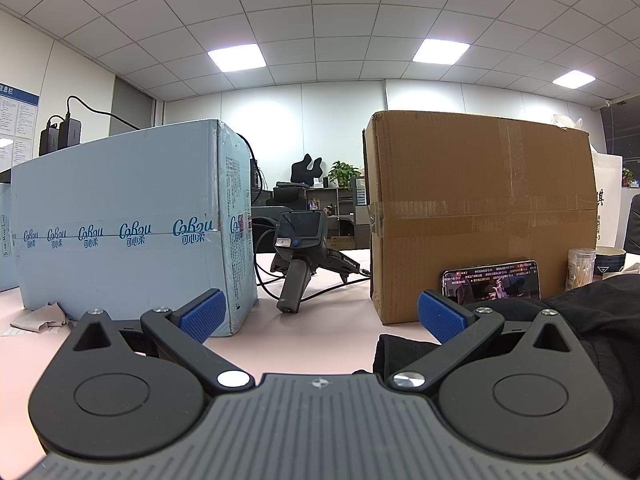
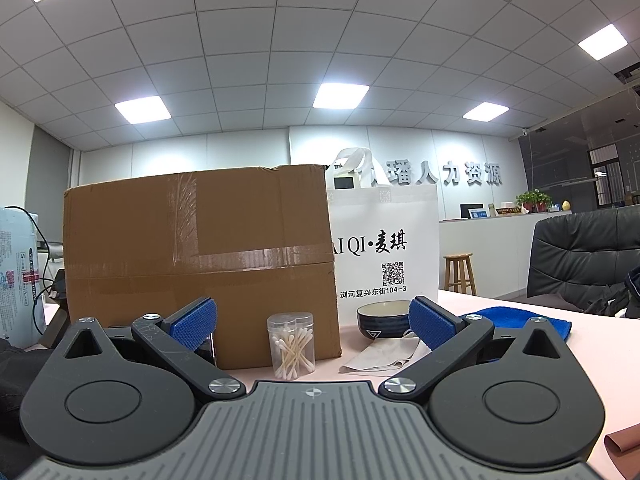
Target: Fold clothes
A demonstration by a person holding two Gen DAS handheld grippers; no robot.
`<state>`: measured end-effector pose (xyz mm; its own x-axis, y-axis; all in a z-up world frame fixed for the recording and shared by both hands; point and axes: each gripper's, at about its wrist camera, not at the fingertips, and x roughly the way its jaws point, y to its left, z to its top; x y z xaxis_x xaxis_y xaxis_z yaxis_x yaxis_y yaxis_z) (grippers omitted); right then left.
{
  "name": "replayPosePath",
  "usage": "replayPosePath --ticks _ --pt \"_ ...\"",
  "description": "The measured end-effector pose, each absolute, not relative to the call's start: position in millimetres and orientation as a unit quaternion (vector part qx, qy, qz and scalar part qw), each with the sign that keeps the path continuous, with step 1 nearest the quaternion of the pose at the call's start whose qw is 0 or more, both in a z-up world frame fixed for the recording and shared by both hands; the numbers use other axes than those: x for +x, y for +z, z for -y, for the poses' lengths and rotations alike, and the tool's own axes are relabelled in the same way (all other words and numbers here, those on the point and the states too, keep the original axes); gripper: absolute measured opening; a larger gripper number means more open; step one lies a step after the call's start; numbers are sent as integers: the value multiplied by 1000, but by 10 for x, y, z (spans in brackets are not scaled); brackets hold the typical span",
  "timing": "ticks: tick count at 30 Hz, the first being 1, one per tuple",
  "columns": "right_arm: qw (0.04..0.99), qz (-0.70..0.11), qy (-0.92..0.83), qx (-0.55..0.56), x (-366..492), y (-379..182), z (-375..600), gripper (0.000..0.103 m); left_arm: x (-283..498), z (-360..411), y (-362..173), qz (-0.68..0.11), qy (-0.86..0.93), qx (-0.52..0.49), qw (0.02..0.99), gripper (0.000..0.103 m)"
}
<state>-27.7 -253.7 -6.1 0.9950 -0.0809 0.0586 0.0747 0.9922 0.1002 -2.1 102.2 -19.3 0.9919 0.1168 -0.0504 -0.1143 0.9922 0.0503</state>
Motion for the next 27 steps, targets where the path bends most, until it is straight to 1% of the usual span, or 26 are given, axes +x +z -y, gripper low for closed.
replayPosePath --ticks 27 --pt "997 34 -41 53 -278 -56 2542 103 -26 -1031 -192 -24 56 25 998 103"
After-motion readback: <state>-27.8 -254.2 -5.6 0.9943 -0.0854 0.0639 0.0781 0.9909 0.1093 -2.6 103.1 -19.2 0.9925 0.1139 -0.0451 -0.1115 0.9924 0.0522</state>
